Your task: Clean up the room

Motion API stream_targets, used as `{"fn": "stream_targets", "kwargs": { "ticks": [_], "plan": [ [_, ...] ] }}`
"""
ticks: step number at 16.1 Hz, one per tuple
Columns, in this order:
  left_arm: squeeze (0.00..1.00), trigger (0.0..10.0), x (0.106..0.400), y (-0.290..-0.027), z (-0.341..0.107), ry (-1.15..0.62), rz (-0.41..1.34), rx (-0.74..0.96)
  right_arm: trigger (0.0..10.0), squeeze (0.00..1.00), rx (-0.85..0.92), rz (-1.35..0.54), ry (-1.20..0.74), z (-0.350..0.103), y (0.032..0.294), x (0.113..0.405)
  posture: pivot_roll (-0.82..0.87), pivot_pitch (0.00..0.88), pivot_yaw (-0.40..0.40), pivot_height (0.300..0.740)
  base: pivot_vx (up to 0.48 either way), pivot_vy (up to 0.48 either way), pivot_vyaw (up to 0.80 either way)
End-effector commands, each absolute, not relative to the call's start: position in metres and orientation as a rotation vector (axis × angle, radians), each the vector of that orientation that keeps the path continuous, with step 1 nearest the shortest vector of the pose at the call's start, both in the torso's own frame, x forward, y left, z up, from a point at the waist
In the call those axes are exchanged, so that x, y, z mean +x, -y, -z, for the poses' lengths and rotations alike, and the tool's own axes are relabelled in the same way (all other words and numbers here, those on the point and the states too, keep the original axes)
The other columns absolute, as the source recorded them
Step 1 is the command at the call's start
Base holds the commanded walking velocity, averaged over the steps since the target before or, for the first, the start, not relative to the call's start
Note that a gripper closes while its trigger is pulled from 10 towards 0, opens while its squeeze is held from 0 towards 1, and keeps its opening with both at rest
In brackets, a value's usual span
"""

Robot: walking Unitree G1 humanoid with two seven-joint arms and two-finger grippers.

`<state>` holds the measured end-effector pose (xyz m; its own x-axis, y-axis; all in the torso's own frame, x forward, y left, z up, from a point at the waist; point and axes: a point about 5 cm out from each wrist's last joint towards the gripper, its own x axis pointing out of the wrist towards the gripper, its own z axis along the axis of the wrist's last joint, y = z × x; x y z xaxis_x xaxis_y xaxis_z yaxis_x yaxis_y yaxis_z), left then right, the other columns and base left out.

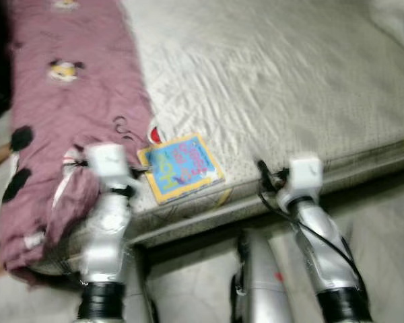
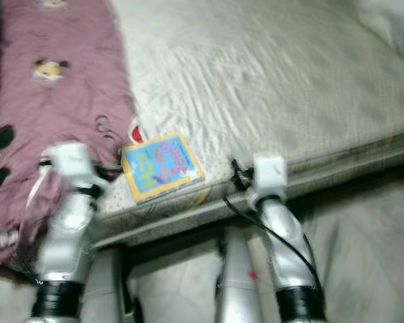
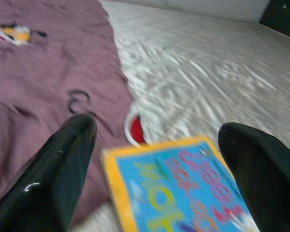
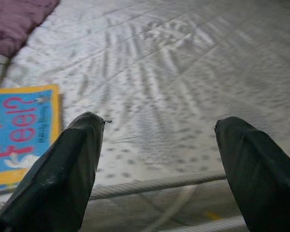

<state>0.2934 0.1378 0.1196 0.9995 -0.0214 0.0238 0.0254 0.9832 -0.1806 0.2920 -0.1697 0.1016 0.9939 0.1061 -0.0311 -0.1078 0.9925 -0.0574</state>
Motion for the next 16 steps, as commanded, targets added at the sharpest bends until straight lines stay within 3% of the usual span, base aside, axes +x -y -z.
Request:
{"fn": "stream_targets", "kwargs": {
  "ticks": [1,9,16],
  "plan": [
    [0.0,10.0,0.29,-0.151,-0.113,-0.005,-0.025,-0.165,10.0,0.0,-0.04,-0.118,-0.028,-0.101,0.165,0.291,-0.04,0.133,0.019,0.538,0.0,0.0,0.0],
    [0.0,10.0,0.299,-0.16,-0.082,-0.216,-0.153,-0.264,10.0,0.0,-0.061,-0.093,-0.027,-0.103,0.176,0.283,-0.08,0.145,0.019,0.533,0.0,0.0,0.0],
    [0.0,10.0,0.303,-0.147,-0.056,-0.357,-0.165,-0.327,10.0,0.0,-0.154,-0.038,-0.058,-0.111,0.213,0.261,-0.16,0.199,-0.014,0.533,0.0,0.0,0.0]
  ]
}}
